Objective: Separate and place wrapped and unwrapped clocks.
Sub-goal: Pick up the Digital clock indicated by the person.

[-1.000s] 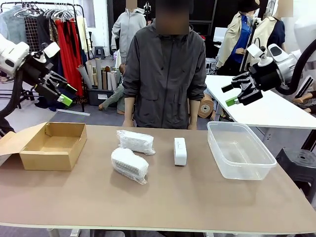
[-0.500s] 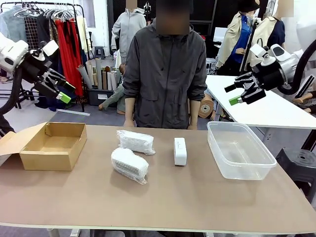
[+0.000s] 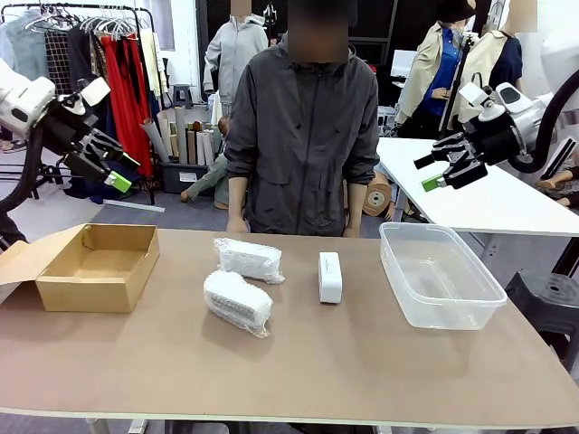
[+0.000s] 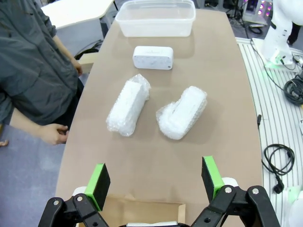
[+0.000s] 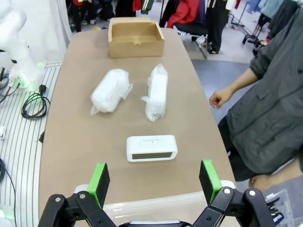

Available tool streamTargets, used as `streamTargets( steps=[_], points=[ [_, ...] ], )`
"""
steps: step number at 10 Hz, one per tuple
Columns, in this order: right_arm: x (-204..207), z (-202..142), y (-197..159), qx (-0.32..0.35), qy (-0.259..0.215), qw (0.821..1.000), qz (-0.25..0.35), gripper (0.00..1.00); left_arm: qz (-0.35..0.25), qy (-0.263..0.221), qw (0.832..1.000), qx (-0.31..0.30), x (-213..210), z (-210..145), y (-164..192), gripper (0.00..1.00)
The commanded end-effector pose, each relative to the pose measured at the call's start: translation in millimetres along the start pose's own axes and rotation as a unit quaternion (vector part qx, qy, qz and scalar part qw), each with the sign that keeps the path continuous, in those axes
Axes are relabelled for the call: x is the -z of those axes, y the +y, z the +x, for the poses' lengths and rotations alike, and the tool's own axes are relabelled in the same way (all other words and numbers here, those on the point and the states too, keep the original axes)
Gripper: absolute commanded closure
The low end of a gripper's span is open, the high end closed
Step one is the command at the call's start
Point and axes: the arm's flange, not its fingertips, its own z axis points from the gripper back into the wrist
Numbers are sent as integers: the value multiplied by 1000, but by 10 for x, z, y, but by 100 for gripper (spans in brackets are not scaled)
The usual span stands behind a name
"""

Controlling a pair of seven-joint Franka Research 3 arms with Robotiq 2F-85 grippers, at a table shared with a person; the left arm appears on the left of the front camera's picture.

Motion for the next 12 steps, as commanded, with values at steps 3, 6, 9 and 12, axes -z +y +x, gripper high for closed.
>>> streamTargets(
  steps=[3,6,9,12],
  points=[
    [6,38,36,-3,-2,1000,5,0,3,-2,1000,0,-18,0,3,0],
    [6,38,36,-3,-2,1000,5,0,3,-2,1000,0,-18,0,3,0],
    [6,38,36,-3,-2,1000,5,0,3,-2,1000,0,-18,0,3,0],
    [6,38,36,-3,-2,1000,5,0,3,-2,1000,0,-18,0,3,0]
  ],
)
